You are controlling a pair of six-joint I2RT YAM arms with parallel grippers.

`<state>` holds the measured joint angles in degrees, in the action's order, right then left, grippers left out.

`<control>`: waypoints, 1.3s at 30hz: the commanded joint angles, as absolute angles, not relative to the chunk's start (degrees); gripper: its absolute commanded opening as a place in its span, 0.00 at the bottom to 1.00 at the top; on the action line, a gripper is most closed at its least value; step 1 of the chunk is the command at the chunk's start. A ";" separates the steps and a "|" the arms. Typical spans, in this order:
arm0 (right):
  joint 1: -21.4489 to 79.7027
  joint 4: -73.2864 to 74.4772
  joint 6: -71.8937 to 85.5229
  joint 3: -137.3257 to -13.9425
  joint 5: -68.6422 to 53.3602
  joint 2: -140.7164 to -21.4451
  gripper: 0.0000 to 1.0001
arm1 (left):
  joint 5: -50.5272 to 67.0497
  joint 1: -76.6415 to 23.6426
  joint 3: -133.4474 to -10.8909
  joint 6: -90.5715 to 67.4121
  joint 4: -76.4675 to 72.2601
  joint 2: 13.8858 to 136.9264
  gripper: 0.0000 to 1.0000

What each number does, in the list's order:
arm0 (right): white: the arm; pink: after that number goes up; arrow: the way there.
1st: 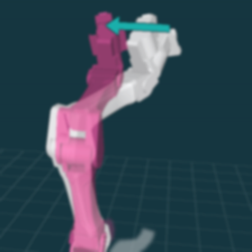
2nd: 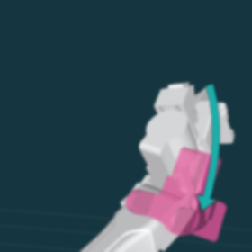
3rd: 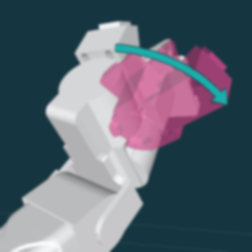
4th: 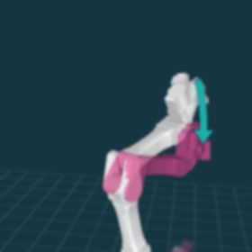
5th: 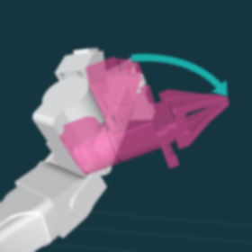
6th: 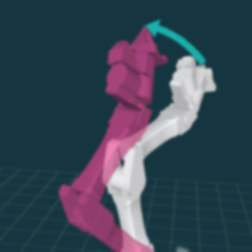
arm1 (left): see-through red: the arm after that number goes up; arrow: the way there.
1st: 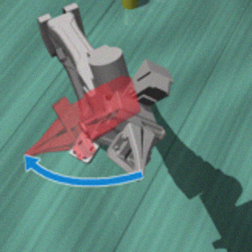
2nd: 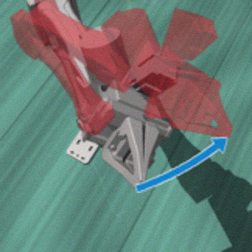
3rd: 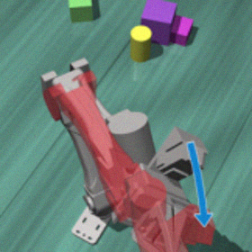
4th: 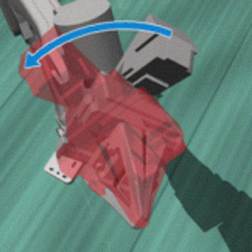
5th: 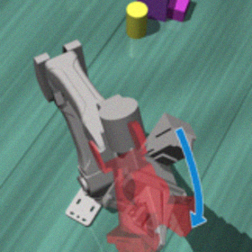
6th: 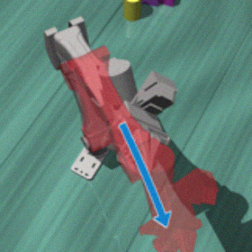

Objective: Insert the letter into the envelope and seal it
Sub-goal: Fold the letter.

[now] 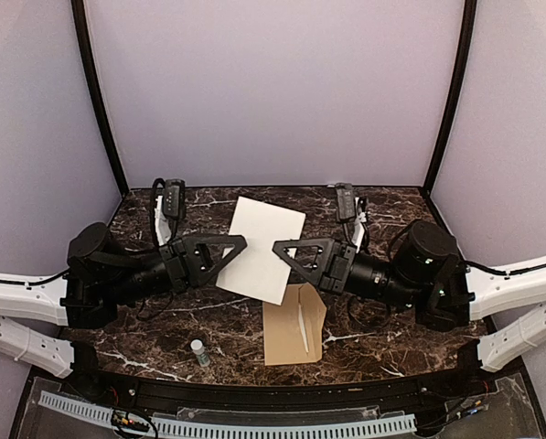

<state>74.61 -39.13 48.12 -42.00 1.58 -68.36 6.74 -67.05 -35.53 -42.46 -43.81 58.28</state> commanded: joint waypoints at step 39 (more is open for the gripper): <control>67.59 1.14 40.69 -53.40 -16.00 -61.40 0.00 | 19.50 -66.38 -40.43 -46.17 -30.13 62.85 0.20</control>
